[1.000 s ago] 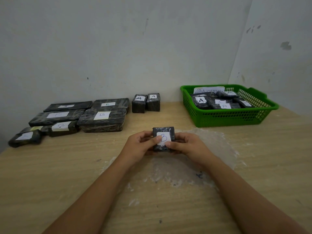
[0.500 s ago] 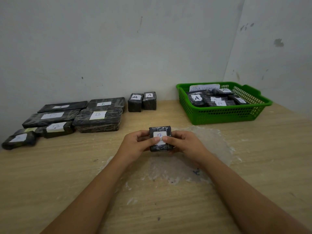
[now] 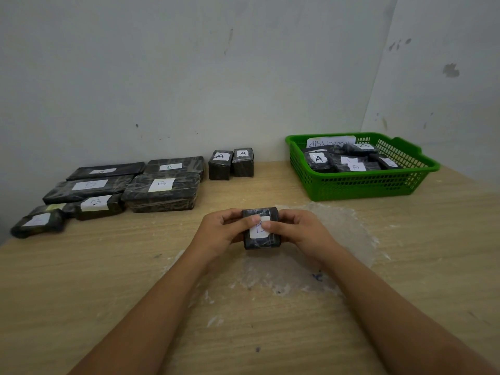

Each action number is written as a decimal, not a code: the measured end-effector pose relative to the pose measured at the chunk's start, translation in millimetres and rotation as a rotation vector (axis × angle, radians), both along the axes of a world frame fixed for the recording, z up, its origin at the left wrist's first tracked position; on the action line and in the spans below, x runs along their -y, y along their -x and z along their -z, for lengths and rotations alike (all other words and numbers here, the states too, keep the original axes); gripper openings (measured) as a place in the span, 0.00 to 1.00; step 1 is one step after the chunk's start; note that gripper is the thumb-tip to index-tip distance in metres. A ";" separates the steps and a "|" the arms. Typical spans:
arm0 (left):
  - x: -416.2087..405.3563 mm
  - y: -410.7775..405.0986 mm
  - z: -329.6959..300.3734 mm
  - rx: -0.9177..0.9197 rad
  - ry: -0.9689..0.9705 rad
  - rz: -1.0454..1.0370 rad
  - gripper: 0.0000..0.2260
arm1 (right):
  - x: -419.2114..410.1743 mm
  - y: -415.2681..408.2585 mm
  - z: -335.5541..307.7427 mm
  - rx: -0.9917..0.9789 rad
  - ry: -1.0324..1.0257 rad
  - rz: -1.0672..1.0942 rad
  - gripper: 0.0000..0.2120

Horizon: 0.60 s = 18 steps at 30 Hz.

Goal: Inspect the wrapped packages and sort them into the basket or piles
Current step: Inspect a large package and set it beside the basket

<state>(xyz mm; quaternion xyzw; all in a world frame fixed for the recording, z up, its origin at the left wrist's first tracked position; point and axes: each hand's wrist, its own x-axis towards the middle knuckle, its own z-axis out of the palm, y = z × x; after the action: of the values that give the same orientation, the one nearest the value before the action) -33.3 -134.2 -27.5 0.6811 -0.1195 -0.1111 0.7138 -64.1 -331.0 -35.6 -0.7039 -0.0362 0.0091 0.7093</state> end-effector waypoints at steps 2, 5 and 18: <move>-0.4 0.5 -0.8 0.002 0.012 -0.004 0.15 | -1.3 0.8 -1.5 0.018 -0.003 0.000 0.13; -1.2 0.3 -1.6 0.020 -0.003 0.018 0.18 | -1.6 -0.5 -3.1 0.041 -0.017 0.029 0.16; 0.8 0.9 -0.1 0.023 -0.012 0.032 0.11 | -0.4 -0.5 -2.0 0.044 -0.009 0.068 0.09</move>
<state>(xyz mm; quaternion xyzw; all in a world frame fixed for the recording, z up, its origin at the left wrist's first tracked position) -34.2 -135.0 -27.3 0.6848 -0.1379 -0.1151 0.7062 -63.6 -330.7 -33.6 -0.7016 -0.0279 -0.0304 0.7114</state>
